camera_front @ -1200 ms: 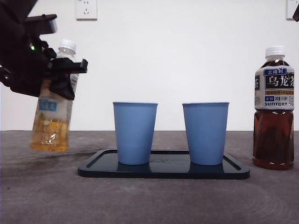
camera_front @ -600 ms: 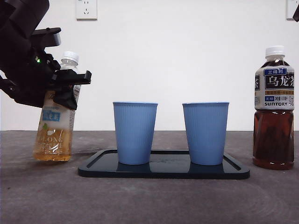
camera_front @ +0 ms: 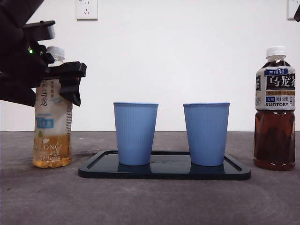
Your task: Pour the drink into the cup
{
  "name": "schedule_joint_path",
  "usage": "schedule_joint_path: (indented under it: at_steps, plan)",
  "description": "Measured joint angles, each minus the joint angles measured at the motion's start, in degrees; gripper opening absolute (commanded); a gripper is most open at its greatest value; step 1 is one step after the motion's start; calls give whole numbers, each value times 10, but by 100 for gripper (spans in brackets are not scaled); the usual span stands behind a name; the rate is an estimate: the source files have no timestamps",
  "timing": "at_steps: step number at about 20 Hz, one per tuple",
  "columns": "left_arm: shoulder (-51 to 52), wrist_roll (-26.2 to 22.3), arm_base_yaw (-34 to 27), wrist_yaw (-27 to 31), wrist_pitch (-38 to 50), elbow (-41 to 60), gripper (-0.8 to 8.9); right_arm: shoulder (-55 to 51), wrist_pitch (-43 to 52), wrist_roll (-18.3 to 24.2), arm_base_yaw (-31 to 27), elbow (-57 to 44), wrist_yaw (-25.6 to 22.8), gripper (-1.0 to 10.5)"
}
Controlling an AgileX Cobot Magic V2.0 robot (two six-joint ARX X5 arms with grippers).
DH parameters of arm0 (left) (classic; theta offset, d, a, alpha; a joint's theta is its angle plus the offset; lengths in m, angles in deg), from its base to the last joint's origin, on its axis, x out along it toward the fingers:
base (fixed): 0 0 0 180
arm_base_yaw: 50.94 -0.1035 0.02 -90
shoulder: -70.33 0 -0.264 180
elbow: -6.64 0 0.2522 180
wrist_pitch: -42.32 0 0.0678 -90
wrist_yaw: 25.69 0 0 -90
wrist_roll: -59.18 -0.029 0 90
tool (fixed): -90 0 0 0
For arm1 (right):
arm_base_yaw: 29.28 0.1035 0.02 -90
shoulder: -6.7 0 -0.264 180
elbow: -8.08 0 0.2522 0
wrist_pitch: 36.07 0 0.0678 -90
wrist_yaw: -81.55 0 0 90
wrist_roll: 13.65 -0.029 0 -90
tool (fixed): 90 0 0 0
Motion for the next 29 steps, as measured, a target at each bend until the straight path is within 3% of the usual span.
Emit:
schedule_joint_path:
  at_steps: [5,12,20,24,27,28,29]
  plan:
    - [61,13,12,0,-78,-1,566,0,0,0,0,0,0,446]
    - [249,35,39,-3,-272,-3,563,0,1,15,0,0,47,446]
    - [445,35,71,-135,-474,-58,562,0,1,53,0,0,180,446]
    - [512,36,77,-184,-518,-61,562,0,1,55,0,0,208,446]
    - [537,36,77,-185,-530,-61,559,0,1,55,0,0,209,446]
    - [540,35,77,-185,-530,-61,482,0,1,55,0,0,209,416]
    - [540,34,77,-185,-531,-61,207,0,1,54,0,0,209,176]
